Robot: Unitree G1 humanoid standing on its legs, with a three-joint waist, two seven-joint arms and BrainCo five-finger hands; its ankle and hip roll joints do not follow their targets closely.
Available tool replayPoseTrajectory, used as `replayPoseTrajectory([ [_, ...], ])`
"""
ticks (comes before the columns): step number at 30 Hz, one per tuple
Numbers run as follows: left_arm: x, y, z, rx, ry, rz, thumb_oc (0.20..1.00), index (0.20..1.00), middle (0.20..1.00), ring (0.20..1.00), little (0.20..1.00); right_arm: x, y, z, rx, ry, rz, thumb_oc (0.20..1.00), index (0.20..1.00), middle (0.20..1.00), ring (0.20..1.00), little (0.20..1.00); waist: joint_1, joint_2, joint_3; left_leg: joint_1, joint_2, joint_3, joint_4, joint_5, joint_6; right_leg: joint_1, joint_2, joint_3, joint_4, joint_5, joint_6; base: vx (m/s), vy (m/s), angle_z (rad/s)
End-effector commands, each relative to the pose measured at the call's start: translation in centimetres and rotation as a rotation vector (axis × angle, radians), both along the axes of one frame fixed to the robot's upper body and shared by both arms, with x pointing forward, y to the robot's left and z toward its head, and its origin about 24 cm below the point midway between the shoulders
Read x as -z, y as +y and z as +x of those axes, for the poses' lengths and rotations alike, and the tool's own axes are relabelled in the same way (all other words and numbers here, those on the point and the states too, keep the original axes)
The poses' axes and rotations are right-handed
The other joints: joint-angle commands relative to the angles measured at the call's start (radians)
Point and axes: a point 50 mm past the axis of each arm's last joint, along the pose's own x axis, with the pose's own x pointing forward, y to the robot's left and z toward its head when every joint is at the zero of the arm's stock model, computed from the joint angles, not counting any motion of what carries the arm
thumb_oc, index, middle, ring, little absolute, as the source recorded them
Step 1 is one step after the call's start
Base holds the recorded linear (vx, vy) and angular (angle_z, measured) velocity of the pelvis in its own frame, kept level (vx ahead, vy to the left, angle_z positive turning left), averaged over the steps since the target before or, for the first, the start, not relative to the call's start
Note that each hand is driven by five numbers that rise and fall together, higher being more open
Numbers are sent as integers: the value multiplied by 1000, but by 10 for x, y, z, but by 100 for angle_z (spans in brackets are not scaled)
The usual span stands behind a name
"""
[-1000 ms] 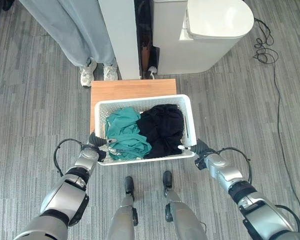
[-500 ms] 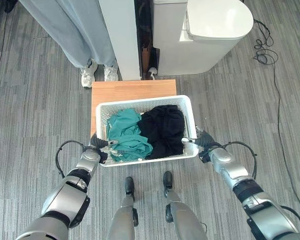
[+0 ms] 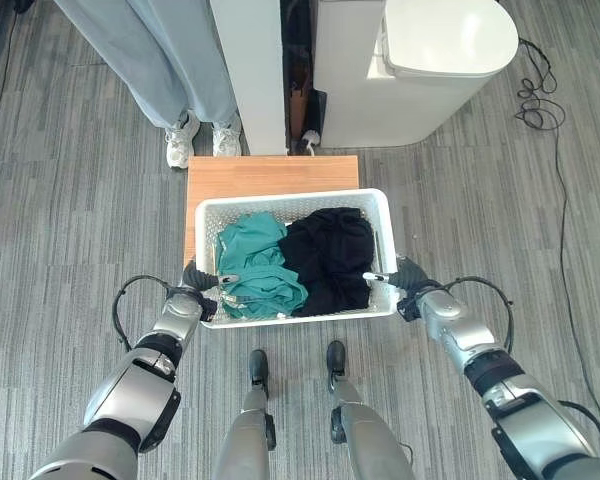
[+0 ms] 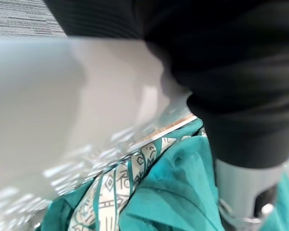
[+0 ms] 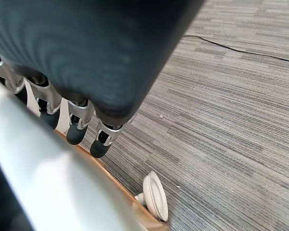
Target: Grab the laundry basket,head to the washer,open it,put in the laundry and shut it.
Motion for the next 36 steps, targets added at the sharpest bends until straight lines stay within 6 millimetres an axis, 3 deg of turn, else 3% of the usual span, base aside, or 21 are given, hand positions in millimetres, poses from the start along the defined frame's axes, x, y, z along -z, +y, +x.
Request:
replayPoseTrajectory([
  [1,3,-13,4,46,56,39,1000,1000,1000,1000,1000,-18,14,13,-48,-57,62,1000,1000,1000,1000,1000,0,-44,41,-12,-32,-54,4,-29,9,-27,-68,38,-1,9,88,0,0,0],
  [7,-3,-19,9,64,39,37,1000,1000,1000,1000,1000,-18,17,15,-43,-46,88,1000,1000,1000,1000,1000,-2,-43,48,-30,-32,-56,4,-23,6,-43,-68,39,-1,14,89,0,0,0],
  [12,-3,-25,10,73,37,13,1000,1000,1000,1000,1000,-21,21,15,-51,-59,112,567,567,567,567,567,-6,-41,53,-39,-33,-54,4,-21,5,-52,-68,42,-1,15,90,0,0,0],
  [13,-2,-26,9,75,38,7,385,385,385,385,385,-22,21,15,-56,-62,110,200,200,200,200,200,-7,-40,53,-38,-33,-54,4,-22,5,-52,-68,43,-1,15,90,0,0,0],
  [14,1,-26,8,72,42,-15,200,200,200,200,200,-24,22,14,-72,-79,96,200,200,200,200,200,-9,-40,53,-37,-31,-52,4,-23,5,-51,-68,46,-1,13,89,0,0,0],
  [23,13,-26,-2,78,62,-31,200,200,200,200,200,-19,12,4,-82,-95,51,200,200,200,200,200,-14,-36,43,-16,-30,-48,4,-33,7,-34,-65,53,-1,6,84,0,0,0],
  [27,23,-28,-10,84,68,-48,200,200,200,200,200,-6,4,-8,-86,-76,-11,200,200,200,200,200,-14,-30,36,4,-29,-47,4,-40,9,-13,-65,54,-1,-4,82,0,0,0],
  [36,45,-54,-33,239,73,-11,200,200,200,200,200,27,-16,-40,-14,-25,-36,200,200,200,200,200,-4,-11,9,88,-35,-50,4,-60,15,82,-68,37,-1,-38,76,7,-5,1],
])
